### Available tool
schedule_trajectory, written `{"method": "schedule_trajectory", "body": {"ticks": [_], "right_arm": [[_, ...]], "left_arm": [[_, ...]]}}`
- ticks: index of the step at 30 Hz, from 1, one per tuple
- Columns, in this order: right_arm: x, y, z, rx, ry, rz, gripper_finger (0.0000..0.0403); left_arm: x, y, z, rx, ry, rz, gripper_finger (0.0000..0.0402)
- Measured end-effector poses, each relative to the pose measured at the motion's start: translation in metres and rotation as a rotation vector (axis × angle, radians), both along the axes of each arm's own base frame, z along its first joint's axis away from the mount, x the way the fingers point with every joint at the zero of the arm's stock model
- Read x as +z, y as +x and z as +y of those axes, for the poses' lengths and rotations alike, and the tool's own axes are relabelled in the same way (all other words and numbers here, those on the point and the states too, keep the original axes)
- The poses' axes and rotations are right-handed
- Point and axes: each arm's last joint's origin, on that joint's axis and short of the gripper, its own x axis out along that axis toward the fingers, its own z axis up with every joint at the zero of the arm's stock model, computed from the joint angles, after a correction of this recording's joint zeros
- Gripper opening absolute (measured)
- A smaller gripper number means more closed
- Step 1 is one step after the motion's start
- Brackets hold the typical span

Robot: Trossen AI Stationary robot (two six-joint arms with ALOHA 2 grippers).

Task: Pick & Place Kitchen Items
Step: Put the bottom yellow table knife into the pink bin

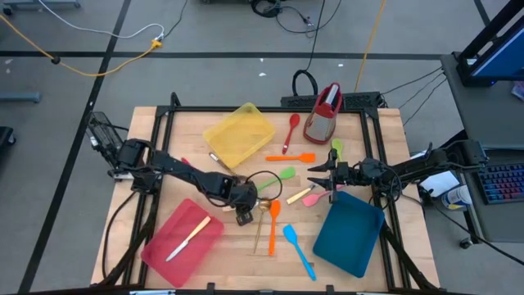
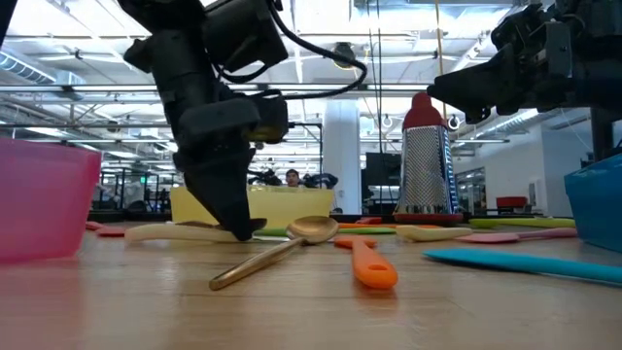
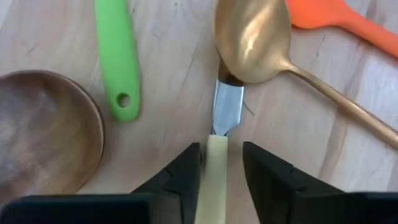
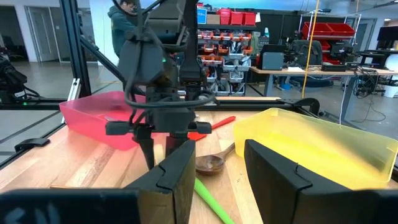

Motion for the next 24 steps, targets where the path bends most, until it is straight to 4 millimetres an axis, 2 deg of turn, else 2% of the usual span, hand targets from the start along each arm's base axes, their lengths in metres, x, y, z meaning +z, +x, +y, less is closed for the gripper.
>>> {"method": "schedule_trajectory", "body": {"ticks": [4, 9, 13, 19, 24], "right_arm": [[0.000, 0.000, 0.000, 0.000, 0.000, 0.000, 0.0132], [0.000, 0.000, 0.000, 0.000, 0.000, 0.000, 0.0132], [0.000, 0.000, 0.000, 0.000, 0.000, 0.000, 0.0132], [0.000, 0.000, 0.000, 0.000, 0.000, 0.000, 0.0132], [0.000, 0.000, 0.000, 0.000, 0.001, 0.000, 0.0132]], "left_arm": [[-0.001, -0.004, -0.011, -0.056, 0.113, -0.003, 0.0146], [-0.001, -0.009, -0.020, -0.124, 0.255, 0.011, 0.0131], [-0.001, -0.009, -0.020, -0.115, 0.235, 0.012, 0.0100], [0.000, -0.007, -0.011, -0.089, 0.106, 0.029, 0.0045], [0.000, -0.004, -0.001, -0.055, 0.093, 0.025, 0.0039]]}}
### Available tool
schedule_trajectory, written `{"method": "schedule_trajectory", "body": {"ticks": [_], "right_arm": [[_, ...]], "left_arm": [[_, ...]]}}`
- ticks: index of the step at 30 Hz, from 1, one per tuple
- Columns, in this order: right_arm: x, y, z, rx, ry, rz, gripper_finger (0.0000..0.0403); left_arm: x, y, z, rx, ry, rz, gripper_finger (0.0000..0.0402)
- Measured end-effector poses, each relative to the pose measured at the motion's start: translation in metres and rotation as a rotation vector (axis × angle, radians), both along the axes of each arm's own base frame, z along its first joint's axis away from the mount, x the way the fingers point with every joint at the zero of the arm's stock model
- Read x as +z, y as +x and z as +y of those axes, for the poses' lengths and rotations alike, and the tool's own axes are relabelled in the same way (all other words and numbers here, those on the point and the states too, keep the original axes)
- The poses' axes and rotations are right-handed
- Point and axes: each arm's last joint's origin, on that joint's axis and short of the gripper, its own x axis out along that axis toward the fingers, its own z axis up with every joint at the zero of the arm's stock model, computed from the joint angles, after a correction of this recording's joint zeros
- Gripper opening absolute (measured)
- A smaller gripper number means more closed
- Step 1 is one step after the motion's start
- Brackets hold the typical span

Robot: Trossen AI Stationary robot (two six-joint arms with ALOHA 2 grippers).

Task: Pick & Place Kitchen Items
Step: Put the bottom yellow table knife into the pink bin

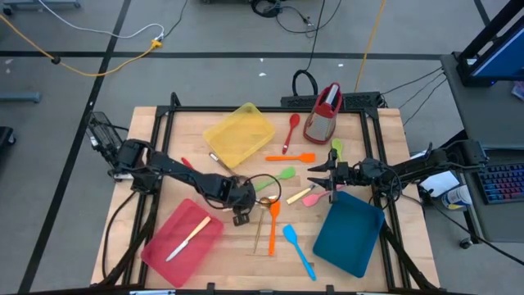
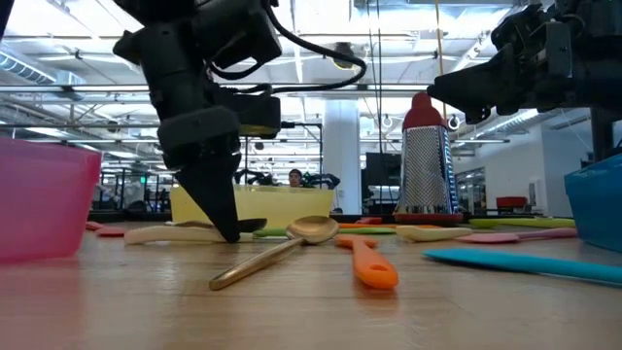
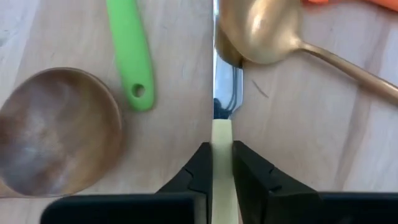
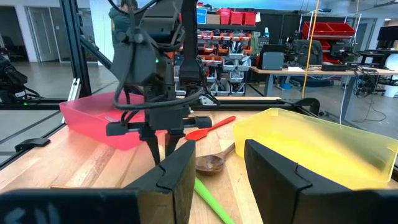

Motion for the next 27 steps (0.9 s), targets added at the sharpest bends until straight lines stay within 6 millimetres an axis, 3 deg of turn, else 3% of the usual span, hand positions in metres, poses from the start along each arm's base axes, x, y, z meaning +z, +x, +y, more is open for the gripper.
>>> {"method": "schedule_trajectory", "body": {"ticks": [9, 14, 19, 23, 27], "right_arm": [[0.000, 0.000, 0.000, 0.000, -0.001, 0.000, 0.0132], [0.000, 0.000, 0.000, 0.000, -0.001, 0.000, 0.0132], [0.000, 0.000, 0.000, 0.000, -0.001, 0.000, 0.0132], [0.000, 0.000, 0.000, 0.000, -0.001, 0.000, 0.0132], [0.000, 0.000, 0.000, 0.000, -0.001, 0.000, 0.0132]], "left_arm": [[0.012, 0.009, 0.006, 0.042, -0.014, 0.011, 0.0061], [0.035, 0.015, 0.005, 0.046, 0.009, 0.079, 0.0039], [0.064, 0.021, -0.001, 0.068, 0.020, 0.097, 0.0057], [0.083, 0.021, -0.008, 0.106, 0.013, 0.131, 0.0065], [0.098, 0.017, -0.022, 0.148, 0.002, 0.155, 0.0044]]}}
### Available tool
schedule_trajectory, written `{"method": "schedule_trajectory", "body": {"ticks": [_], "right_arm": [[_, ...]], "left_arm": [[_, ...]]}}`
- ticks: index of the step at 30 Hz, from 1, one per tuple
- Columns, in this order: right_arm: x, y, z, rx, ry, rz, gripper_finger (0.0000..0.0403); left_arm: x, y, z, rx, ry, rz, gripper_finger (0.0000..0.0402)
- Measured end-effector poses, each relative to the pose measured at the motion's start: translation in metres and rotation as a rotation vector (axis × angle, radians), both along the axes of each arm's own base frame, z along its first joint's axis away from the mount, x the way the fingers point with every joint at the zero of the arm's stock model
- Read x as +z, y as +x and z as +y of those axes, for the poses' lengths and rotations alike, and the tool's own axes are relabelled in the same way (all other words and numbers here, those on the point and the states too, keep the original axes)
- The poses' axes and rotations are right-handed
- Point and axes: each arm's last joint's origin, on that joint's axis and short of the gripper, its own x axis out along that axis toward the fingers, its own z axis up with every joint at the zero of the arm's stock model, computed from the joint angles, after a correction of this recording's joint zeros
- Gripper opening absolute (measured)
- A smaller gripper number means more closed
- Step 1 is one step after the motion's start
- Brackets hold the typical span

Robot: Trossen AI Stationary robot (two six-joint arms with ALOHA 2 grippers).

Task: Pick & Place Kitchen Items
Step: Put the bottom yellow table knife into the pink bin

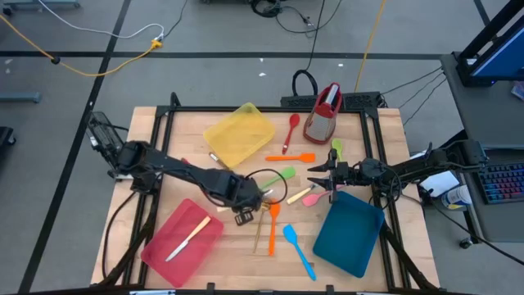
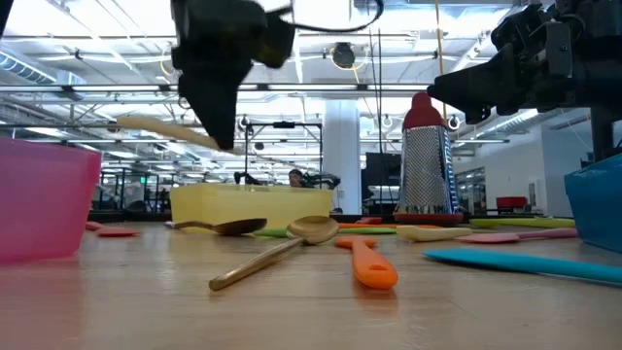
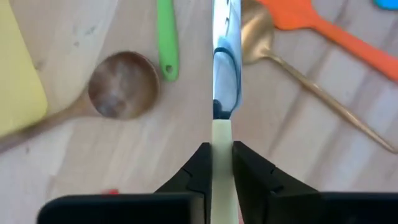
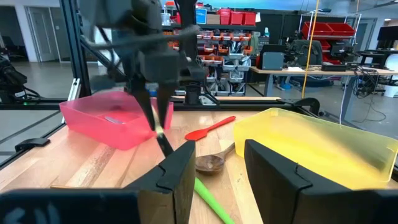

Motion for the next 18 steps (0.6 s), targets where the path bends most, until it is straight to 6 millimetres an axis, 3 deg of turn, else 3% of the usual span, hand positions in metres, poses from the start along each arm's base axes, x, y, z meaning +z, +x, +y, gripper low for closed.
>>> {"method": "schedule_trajectory", "body": {"ticks": [4, 10, 18], "right_arm": [[0.000, 0.000, 0.000, 0.000, 0.000, 0.000, 0.0132], [0.000, 0.000, 0.000, 0.000, 0.000, 0.000, 0.0132], [0.001, 0.000, 0.000, 0.000, 0.000, -0.010, 0.0132]], "left_arm": [[0.002, -0.010, -0.018, 0.050, -0.001, 0.048, 0.0041], [0.010, -0.042, -0.048, 0.183, 0.008, 0.156, 0.0065], [0.033, -0.088, -0.084, 0.375, -0.041, 0.235, 0.0045]]}}
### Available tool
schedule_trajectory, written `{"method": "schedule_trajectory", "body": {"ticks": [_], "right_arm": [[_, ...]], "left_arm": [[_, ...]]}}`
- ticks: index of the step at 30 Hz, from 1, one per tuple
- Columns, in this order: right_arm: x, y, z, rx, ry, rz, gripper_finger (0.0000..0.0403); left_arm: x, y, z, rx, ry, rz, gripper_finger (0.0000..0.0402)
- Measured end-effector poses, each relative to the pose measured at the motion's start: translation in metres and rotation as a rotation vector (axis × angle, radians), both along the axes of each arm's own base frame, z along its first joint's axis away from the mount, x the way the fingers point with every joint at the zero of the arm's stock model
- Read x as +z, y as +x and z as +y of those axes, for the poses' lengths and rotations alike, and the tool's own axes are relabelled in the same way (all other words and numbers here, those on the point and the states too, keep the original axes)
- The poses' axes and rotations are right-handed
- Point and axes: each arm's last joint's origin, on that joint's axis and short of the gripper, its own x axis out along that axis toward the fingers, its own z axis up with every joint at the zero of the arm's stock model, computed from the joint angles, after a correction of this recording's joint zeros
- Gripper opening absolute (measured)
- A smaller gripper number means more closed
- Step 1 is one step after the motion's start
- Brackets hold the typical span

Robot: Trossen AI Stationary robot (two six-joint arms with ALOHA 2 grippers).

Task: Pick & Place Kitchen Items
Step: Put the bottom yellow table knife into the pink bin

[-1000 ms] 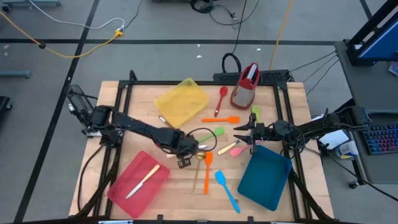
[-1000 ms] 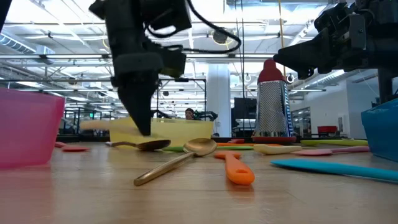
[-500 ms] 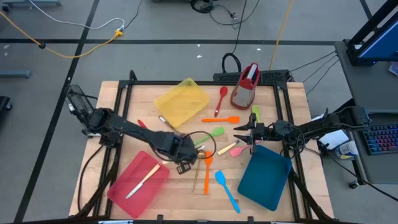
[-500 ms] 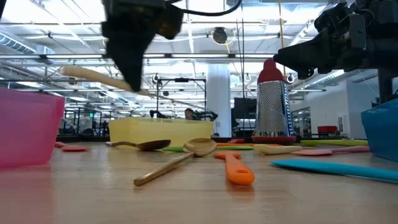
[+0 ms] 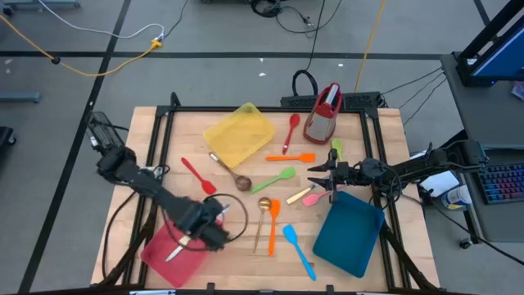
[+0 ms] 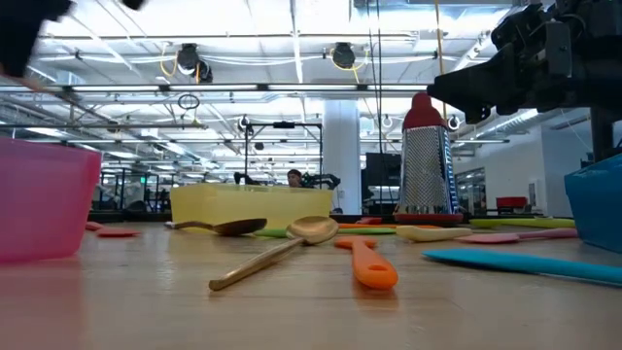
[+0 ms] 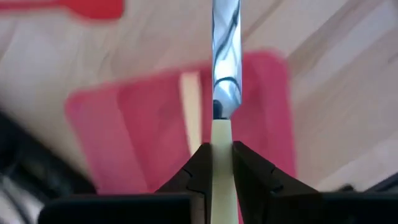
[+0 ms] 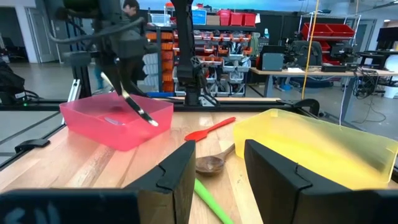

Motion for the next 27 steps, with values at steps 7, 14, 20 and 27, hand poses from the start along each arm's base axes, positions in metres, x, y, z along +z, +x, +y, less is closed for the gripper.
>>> {"method": "schedule_trajectory", "body": {"ticks": [7, 14, 20, 27], "right_arm": [[0.002, 0.000, 0.000, -0.002, -0.007, -0.024, 0.0132], [0.002, 0.000, 0.000, -0.007, -0.053, -0.022, 0.0132], [0.003, 0.000, 0.000, -0.007, -0.055, -0.024, 0.0132], [0.003, 0.000, 0.000, -0.008, -0.056, -0.028, 0.0132]], "left_arm": [[0.003, -0.025, -0.021, 0.093, 0.001, 0.081, 0.0063], [0.003, -0.036, -0.040, 0.179, -0.050, 0.088, 0.0066], [0.003, -0.048, -0.053, 0.272, -0.043, 0.099, 0.0066], [-0.001, -0.062, -0.063, 0.319, 0.021, 0.045, 0.0067]]}}
